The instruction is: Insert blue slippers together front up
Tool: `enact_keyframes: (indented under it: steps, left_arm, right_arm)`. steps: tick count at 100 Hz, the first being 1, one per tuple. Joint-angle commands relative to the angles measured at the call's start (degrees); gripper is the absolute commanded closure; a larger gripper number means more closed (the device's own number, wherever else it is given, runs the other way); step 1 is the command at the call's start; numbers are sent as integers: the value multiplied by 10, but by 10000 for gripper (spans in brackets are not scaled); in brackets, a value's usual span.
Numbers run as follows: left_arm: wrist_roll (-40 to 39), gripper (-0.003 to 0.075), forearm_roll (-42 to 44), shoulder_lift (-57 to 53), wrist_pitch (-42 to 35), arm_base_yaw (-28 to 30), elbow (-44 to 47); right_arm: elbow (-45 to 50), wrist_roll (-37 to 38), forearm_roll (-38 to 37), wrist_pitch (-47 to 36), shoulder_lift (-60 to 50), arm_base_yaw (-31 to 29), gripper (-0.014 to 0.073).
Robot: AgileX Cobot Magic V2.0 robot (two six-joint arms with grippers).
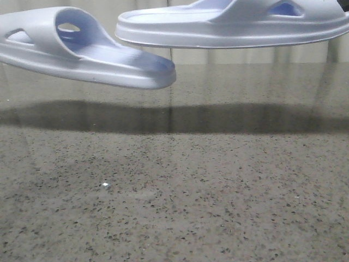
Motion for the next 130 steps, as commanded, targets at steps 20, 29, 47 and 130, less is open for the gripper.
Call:
enact_keyframes:
  steps: [20, 29, 47, 130]
  left_arm:
    - [-19, 705, -90, -19, 50, -44, -14]
    - [-23, 704, -96, -19, 50, -58, -14]
    - [-34, 704, -101, -19, 50, -64, -14]
    - [-53, 705, -122, -19, 50, -65, -14]
  right_arm:
    - [-18, -16, 70, 6, -8, -1, 701]
    - [-18, -17, 70, 6, 4, -1, 700]
    - [-18, -22, 71, 7, 25, -1, 700]
    - [-19, -42, 87, 21, 45, 23, 700]
